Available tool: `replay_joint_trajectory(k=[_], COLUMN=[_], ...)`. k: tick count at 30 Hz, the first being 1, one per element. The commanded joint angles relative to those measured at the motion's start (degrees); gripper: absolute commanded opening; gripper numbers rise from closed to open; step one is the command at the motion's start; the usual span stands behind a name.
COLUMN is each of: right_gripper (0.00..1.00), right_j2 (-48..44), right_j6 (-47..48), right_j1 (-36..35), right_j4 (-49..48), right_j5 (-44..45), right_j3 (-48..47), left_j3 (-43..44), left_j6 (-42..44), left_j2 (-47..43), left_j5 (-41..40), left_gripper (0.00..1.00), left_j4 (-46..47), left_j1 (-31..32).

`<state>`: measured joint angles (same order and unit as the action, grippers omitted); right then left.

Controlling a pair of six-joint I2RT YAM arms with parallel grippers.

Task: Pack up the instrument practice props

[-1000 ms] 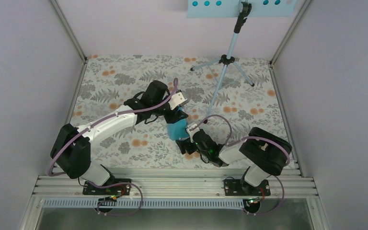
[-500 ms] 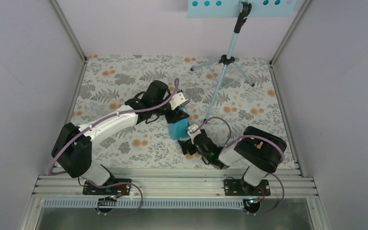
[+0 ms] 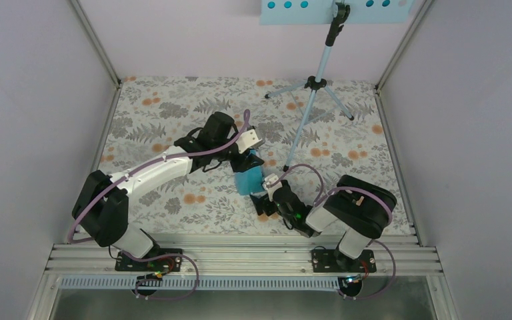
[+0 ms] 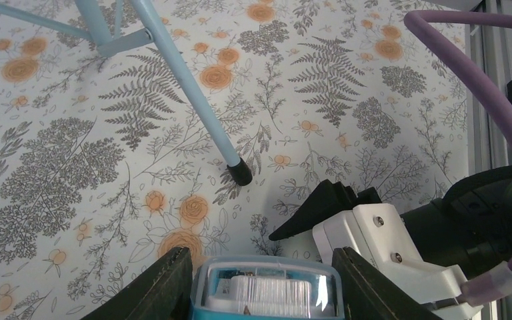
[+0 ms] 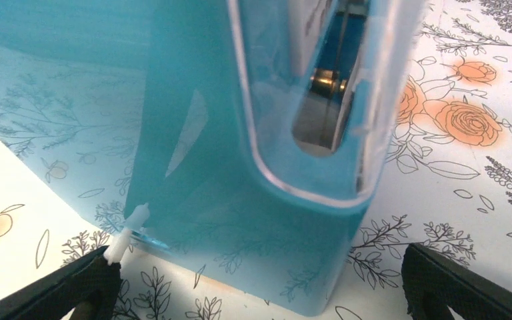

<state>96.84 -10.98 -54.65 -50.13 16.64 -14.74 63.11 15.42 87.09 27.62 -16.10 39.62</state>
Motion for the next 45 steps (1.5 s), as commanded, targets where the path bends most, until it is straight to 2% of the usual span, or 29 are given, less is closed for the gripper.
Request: replay_joint_trajectory(k=[1, 10, 13, 18, 20, 23, 26, 29, 30, 32, 36, 39, 43, 45], right_gripper=[0.99, 1.00, 0.92, 0.58, 0.51, 0.49, 0.51, 0.61, 0.69, 0.84, 0.90, 0.99, 1.00, 1.00], right_j2=[1.3, 1.2, 0.6, 0.2, 0.0, -0.6, -1.1, -3.7, -4.8, -7.7, -16.9, -26.8, -41.4, -46.2], right_j6=[2.0, 3.4, 3.8, 3.6, 3.4, 3.1, 2.8, 1.9, 1.5, 0.7, -1.4, -5.4, -11.2, -13.6], right_j1=[0.3, 0.6, 0.6, 0.6, 0.5, 0.5, 0.4, 0.5, 0.4, 0.5, 0.6, 0.8, 2.8, 4.6], right_j4=[-4.0, -6.1, -6.3, -5.7, -5.5, -5.4, -5.1, -3.6, -3.0, -2.3, -1.4, 0.0, 7.1, 14.3], right_j5=[0.8, 0.5, -0.6, -1.3, -1.1, -0.9, -1.0, -0.7, -0.6, -0.4, 2.2, 8.8, 13.6, 13.8], right_j3=[0.2, 0.2, 0.6, 0.9, 1.2, 1.6, 1.8, 2.0, 2.2, 3.2, 6.9, 11.2, 15.0, 14.3], left_j3=[-1.1, -1.1, -1.1, -1.1, -1.1, -1.0, -1.0, -0.9, -0.8, -0.6, -1.0, -2.5, -5.7, -7.5], left_j6=[0.6, 0.8, 0.8, 0.8, 0.9, 0.8, 0.8, 0.8, 0.8, 0.8, 0.4, -0.1, -1.2, -1.7], left_j2=[1.8, 2.1, 2.2, 2.3, 2.2, 2.2, 2.3, 2.3, 2.2, 1.8, -0.7, -5.1, -14.4, -19.3], left_j5=[2.5, 3.3, 3.3, 3.4, 3.2, 3.1, 2.7, 1.9, 1.5, 0.4, -3.4, -6.0, -10.2, -10.8], left_gripper=[0.36, 0.35, 0.35, 0.35, 0.35, 0.35, 0.34, 0.35, 0.36, 0.46, 0.87, 0.96, 1.00, 1.00], left_j4=[-3.1, -3.1, -3.2, -3.2, -3.2, -3.3, -3.4, -3.6, -3.7, -4.0, -3.3, -1.5, 2.8, 5.2], left_j1=[0.6, 0.6, 0.6, 0.6, 0.6, 0.5, 0.6, 0.6, 0.6, 0.6, 0.5, 0.6, 0.4, -2.5])
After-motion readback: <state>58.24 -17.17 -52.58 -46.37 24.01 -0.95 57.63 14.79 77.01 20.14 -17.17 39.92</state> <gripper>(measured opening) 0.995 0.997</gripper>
